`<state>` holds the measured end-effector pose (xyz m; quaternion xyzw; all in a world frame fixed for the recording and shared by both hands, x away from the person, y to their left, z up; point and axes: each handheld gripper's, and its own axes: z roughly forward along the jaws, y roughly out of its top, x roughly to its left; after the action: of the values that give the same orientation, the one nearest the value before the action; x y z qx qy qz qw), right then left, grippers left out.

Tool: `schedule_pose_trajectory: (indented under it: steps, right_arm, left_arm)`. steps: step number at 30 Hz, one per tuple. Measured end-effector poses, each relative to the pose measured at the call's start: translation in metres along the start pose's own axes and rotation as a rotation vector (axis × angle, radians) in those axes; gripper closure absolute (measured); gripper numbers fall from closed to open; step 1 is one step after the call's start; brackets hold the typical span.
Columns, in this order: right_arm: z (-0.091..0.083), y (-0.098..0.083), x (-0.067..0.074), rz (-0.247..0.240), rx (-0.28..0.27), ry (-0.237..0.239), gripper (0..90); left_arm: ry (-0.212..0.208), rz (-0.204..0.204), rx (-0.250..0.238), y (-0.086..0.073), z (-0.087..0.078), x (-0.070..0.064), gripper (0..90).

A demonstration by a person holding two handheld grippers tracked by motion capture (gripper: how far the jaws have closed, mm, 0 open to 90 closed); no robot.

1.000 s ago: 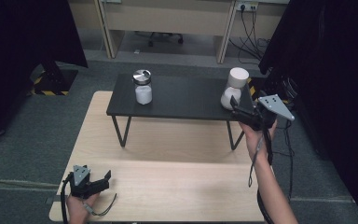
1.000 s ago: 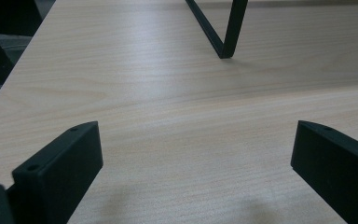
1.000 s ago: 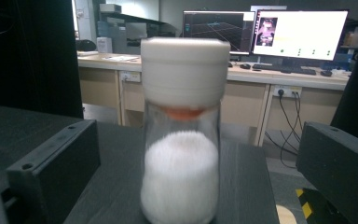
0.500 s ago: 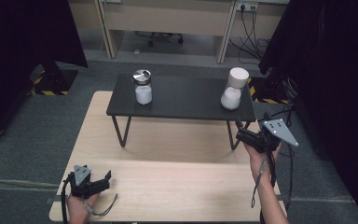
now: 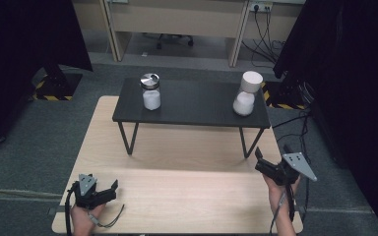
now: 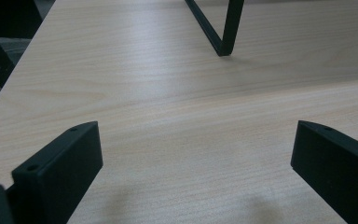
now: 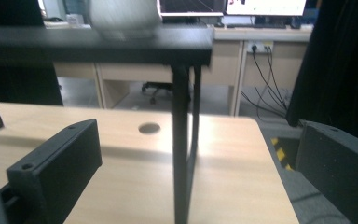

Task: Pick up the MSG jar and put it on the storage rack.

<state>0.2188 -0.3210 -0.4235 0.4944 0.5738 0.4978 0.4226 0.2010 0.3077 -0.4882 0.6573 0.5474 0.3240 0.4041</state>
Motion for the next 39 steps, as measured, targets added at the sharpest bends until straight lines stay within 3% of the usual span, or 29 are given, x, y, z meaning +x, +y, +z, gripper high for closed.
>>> schedule_pose_trajectory:
  steps: [8,18,39]
  right_arm:
    - [-0.010,-0.032,-0.002,0.014,0.035,-0.021,0.3]
    - [-0.022,-0.070,0.011,0.026,0.046,-0.079,0.3]
    - [-0.031,-0.103,0.010,0.088,0.043,-0.105,0.3]
  left_arm:
    - [0.003,0.007,0.004,0.001,0.000,-0.001,1.2]
    - [0.008,0.014,0.008,0.001,0.001,-0.002,1.3]
    - [0.005,0.027,0.017,0.003,0.002,-0.003,1.5]
